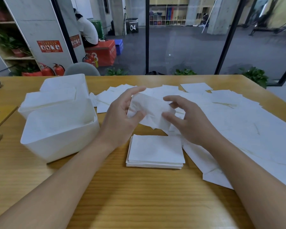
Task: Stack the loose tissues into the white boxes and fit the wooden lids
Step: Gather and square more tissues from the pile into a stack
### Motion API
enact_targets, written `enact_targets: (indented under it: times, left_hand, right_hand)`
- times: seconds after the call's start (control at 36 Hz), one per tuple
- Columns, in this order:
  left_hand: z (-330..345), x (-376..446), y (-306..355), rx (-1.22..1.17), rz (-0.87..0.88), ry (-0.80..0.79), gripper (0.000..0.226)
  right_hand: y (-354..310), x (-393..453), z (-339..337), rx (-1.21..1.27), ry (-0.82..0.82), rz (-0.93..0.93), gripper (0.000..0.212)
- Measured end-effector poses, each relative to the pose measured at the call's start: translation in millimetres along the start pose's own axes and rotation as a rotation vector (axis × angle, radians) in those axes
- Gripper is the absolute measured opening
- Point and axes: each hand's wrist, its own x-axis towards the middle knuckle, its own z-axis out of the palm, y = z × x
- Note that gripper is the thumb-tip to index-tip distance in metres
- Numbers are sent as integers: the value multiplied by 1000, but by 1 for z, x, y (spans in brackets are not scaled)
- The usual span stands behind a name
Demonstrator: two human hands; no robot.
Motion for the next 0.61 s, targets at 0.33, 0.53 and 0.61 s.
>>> enact_targets:
  times: [0.33,0.53,0.61]
  left_hand:
    - [-10,1,0,15,-199,-89,20]
    - [-18,0,6,136,-323,-383,18]
    - [-17,-1,7,141,-339,-424,12]
  right_hand:
    - [2,5,-30,582,-380,185,28]
    - [6,1,-28,335,-420,255,18]
    - [4,-1,-26,342,-478,280,13]
